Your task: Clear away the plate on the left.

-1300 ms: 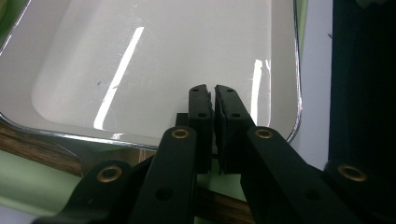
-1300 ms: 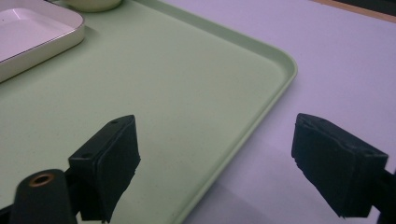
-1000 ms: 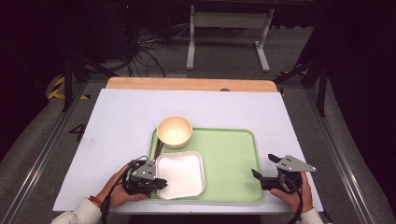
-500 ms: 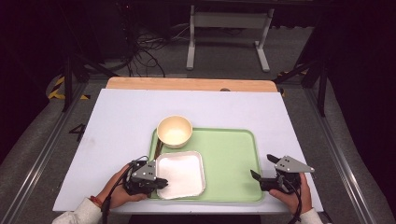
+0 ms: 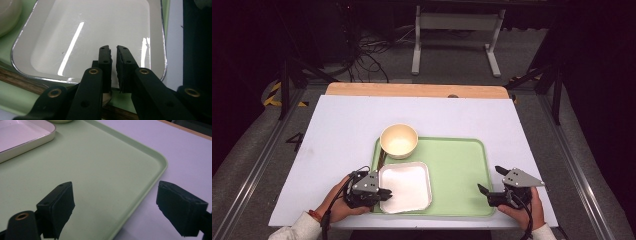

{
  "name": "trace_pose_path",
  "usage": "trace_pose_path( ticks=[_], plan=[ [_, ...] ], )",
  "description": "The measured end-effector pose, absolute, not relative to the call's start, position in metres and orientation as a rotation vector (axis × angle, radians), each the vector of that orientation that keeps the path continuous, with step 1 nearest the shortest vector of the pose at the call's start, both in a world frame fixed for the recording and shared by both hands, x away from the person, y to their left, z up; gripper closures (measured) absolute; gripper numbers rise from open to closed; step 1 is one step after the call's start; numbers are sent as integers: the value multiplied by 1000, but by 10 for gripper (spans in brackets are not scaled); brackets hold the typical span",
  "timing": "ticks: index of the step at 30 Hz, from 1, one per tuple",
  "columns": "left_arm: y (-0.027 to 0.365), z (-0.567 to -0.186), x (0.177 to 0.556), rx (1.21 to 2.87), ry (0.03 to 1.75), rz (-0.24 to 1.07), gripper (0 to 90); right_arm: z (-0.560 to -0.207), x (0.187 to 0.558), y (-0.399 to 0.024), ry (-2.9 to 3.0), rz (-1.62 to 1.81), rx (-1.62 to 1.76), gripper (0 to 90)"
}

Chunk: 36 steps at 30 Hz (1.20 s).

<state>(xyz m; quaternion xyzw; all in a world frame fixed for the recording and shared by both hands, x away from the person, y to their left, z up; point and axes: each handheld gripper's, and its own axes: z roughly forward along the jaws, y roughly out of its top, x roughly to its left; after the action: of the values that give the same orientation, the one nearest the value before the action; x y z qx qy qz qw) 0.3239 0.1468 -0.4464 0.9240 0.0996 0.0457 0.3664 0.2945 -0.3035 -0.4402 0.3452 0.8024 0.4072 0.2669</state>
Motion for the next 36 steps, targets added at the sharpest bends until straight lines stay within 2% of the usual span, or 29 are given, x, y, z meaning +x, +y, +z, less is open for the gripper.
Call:
trace_pose_path(
  ticks=[12, 16, 23, 36],
  plan=[
    [157, -433, 324, 2310, 280, 241, 745, -439, 294, -297, 2176, 1066, 886, 149],
    [161, -431, 325, 2285, 307, 268, 683, -439, 293, -296, 2177, 1060, 879, 149],
    [166, -427, 328, 2264, 332, 307, 636, -438, 293, -295, 2178, 1054, 866, 149],
    [178, -423, 333, 2234, 409, 398, 432, -435, 293, -296, 2167, 1049, 858, 148]
  ],
)
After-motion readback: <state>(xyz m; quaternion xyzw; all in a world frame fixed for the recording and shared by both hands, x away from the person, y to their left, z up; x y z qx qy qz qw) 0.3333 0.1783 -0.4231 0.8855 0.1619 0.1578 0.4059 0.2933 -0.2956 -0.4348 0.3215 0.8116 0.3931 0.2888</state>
